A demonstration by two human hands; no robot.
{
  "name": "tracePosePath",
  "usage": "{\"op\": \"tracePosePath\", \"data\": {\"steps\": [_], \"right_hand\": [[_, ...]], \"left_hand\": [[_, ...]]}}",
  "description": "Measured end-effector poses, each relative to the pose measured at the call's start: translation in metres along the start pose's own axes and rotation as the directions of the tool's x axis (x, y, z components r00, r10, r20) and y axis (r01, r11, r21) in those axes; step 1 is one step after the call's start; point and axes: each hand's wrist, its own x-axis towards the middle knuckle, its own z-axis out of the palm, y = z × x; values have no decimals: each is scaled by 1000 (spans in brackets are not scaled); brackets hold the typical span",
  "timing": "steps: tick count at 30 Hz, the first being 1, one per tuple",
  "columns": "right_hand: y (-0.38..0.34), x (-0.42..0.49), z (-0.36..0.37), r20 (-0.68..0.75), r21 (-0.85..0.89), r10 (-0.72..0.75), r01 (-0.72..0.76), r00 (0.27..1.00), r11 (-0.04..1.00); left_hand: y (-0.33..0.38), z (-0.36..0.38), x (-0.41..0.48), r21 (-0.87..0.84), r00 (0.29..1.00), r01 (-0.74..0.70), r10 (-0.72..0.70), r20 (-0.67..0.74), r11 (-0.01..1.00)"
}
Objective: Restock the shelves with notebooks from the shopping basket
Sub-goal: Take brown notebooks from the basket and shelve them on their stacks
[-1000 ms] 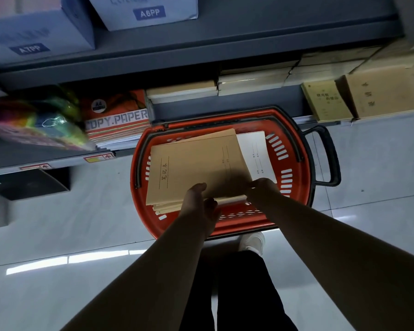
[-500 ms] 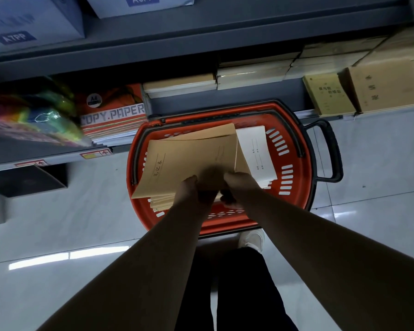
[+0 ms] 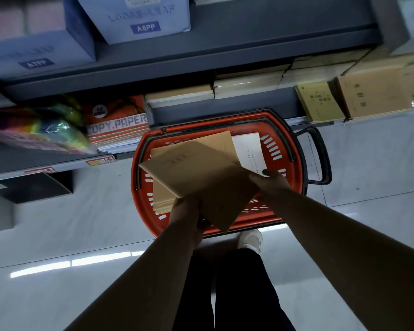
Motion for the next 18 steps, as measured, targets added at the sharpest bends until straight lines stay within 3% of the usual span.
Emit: {"op": "tracePosePath", "data": {"steps": [6,11,18], "right_hand": [[-26,-28,-37,-96,-28,15,-18,995,999],[-66,-71,-70,-50,88,-7,11,999,996],[-96,-143,-99,15,96,-149,146,989,985]], "left_hand": [[24,14,-48,59,997,-39,35,76,998],[57,34,-90,161,996,-79,73,45,984],[84,50,-163,239,964,-196,141,226,951]]}}
